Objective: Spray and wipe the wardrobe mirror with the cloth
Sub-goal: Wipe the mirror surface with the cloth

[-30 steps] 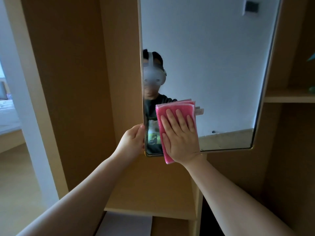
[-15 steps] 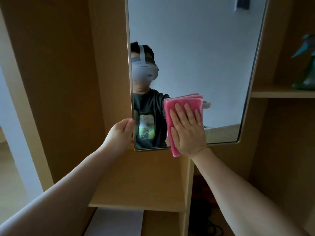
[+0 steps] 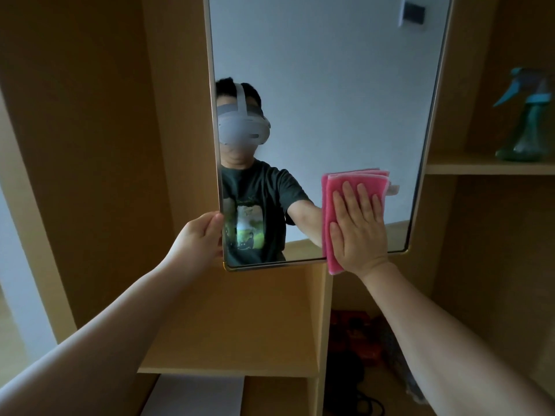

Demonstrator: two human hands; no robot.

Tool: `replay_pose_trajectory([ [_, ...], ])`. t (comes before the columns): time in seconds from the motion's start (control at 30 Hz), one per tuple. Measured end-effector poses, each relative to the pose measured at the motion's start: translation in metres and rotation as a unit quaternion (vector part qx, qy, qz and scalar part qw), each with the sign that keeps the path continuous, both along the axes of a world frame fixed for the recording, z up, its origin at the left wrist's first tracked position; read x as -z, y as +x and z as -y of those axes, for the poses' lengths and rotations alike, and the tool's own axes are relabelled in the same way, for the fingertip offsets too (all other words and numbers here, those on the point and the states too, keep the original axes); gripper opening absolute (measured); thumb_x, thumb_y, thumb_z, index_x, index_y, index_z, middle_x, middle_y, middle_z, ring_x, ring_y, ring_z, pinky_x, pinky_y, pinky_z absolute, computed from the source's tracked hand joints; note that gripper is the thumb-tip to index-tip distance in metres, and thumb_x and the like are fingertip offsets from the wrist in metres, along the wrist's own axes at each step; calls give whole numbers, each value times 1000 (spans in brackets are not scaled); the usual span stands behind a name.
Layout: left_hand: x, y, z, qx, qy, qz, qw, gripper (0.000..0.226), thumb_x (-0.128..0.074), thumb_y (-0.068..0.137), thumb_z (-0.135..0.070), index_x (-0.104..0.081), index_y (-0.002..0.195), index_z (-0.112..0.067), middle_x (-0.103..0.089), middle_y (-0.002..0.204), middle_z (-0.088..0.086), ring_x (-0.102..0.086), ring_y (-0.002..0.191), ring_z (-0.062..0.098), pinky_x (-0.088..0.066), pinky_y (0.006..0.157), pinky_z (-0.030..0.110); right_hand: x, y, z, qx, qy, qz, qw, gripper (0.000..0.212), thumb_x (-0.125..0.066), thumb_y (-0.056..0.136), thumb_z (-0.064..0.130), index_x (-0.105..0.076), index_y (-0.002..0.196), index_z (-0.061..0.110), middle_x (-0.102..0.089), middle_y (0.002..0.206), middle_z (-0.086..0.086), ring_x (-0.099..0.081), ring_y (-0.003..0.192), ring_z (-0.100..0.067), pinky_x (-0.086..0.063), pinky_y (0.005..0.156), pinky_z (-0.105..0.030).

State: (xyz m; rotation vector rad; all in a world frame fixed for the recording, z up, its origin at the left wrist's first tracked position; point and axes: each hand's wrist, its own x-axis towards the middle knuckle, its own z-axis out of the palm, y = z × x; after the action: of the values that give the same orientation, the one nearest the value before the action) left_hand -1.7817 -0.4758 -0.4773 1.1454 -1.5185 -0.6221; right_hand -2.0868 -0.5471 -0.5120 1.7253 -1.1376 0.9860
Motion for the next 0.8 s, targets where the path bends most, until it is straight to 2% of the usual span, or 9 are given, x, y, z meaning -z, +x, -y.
replay_pose_trajectory([
  [0.1, 0, -1, -1, 1, -1, -8, 1000, 33, -37, 105, -31, -66, 94, -20, -70, 76, 3, -72, 74, 26, -61, 71, 50, -1, -12, -2, 3, 1, 13, 1000, 59, -13, 102, 38, -1, 156, 17, 2, 163, -3, -5, 150, -29, -7, 122, -48],
  [0.23, -2, -4, -2, -9, -1, -4, 1000, 31, -37, 105, -31, -65, 101, -19, -73, 88, 11, -74, 77, 25, -62, 68, 44, -1, -14, -3, 3, -2, 38, 999, 59, -17, 101, 36, -2, 155, 16, -8, 161, -7, -6, 149, -29, -7, 122, -48],
  [0.33, -2, -3, -2, -13, -5, -6, 1000, 32, -37, 105, -30, -66, 97, -19, -73, 82, 7, -74, 78, 26, -62, 66, 39, -1, -23, -4, 5, 2, 65, 998, 60, -21, 100, 34, -5, 154, 15, -14, 159, -10, -8, 148, -28, -7, 122, -47],
  [0.43, -2, -1, 0, 2, -1, -11, 1000, 34, -37, 105, -31, -66, 94, -19, -71, 76, 3, -73, 78, 27, -61, 70, 44, 0, -29, -4, 8, 15, 75, 997, 59, -21, 100, 34, -9, 153, 12, -16, 158, -11, -9, 148, -29, -5, 122, -46],
  [0.57, -1, 0, 2, 7, 4, -19, 1000, 34, -38, 104, -33, -67, 92, -21, -71, 73, 1, -74, 76, 26, -62, 69, 46, 1, -37, -2, 19, 41, 94, 995, 58, -13, 102, 37, -9, 153, 9, -13, 159, -11, -8, 148, -30, -2, 122, -45],
  [0.8, -2, -1, 0, 5, -2, -10, 1000, 34, -38, 104, -33, -66, 90, -21, -70, 69, -4, -73, 70, 19, -61, 64, 41, 8, -49, -3, 47, 59, 187, 980, 57, -9, 103, 38, 8, 153, 16, 0, 160, -8, -2, 149, -28, -1, 122, -44],
])
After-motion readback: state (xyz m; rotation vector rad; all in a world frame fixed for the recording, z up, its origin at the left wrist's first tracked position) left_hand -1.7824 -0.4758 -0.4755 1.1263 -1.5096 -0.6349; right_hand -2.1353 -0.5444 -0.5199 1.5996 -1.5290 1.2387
